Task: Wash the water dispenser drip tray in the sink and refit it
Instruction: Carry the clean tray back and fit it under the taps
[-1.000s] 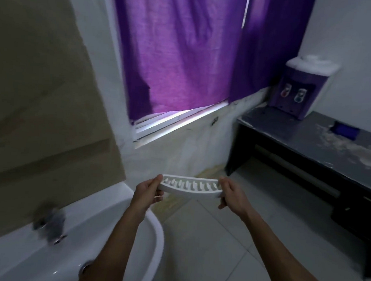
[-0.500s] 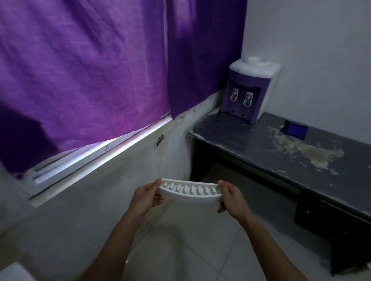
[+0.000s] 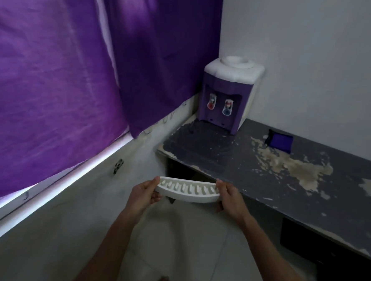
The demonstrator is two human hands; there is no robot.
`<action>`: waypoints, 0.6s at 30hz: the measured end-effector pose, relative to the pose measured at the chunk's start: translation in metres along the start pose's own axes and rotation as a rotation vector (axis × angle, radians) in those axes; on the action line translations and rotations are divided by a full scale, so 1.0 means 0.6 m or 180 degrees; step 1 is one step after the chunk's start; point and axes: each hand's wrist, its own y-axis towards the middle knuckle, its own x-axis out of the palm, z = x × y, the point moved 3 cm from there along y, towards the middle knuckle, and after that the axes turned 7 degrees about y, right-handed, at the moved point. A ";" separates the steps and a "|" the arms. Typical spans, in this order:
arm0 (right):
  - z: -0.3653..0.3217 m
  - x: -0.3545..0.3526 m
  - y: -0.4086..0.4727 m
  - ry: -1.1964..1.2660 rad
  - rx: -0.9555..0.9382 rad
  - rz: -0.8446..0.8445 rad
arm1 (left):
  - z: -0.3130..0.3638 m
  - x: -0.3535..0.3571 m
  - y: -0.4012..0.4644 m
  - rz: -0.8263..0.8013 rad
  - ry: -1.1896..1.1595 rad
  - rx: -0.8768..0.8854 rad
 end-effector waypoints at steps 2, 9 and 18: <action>0.006 -0.005 0.054 -0.0066 -0.0001 0.0114 | 0.021 0.021 0.057 -0.0094 0.0055 0.0016; -0.010 -0.025 0.235 0.0067 0.0209 0.0565 | 0.125 0.099 0.269 -0.0561 0.0162 -0.0106; -0.018 -0.047 0.416 0.0981 0.0464 0.1058 | 0.214 0.203 0.471 -0.1053 0.0137 -0.0099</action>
